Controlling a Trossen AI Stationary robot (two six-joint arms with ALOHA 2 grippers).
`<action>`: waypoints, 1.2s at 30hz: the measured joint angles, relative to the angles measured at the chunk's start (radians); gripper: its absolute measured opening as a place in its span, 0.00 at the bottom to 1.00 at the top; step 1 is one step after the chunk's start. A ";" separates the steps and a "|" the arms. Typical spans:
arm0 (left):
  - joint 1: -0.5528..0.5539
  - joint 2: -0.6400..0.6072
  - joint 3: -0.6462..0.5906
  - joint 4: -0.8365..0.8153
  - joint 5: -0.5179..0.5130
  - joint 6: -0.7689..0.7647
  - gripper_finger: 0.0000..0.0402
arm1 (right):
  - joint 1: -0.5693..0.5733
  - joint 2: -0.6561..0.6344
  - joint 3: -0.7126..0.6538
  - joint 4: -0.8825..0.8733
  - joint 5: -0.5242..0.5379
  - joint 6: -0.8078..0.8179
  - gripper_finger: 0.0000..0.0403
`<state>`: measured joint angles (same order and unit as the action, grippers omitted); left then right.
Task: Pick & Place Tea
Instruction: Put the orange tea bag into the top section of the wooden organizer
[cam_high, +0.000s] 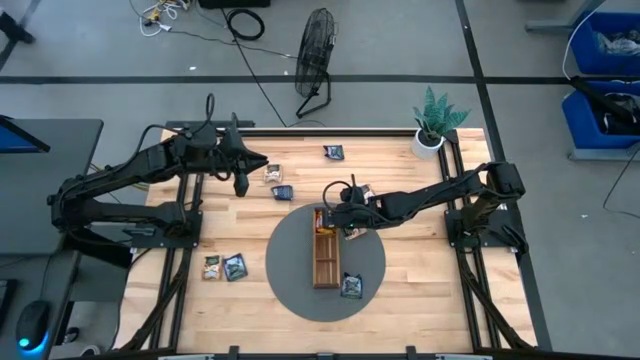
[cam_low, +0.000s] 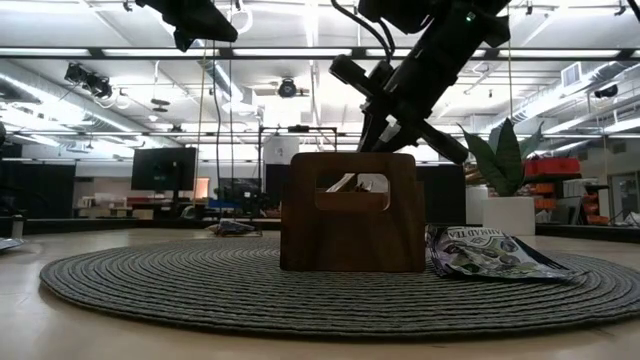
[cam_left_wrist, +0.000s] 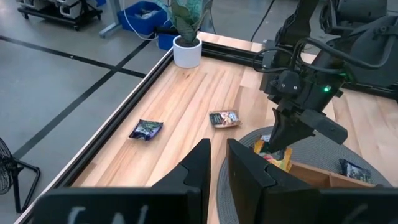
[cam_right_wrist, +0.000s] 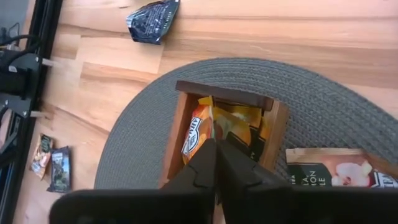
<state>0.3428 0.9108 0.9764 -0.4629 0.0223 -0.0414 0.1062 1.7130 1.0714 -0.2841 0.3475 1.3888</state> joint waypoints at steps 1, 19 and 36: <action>0.000 0.000 0.000 0.000 0.000 0.000 0.13 | 0.000 0.000 0.000 0.000 -0.005 -0.002 0.05; 0.000 0.000 0.000 -0.019 0.000 -0.018 0.13 | 0.006 -0.046 0.000 0.006 -0.009 -0.102 0.31; 0.000 0.001 0.000 -0.023 0.000 -0.014 0.13 | -0.034 -0.098 -0.001 0.044 -0.155 -0.543 0.05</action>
<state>0.3428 0.9114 0.9764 -0.4855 0.0223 -0.0555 0.0724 1.6146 1.0706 -0.2400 0.1929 0.8463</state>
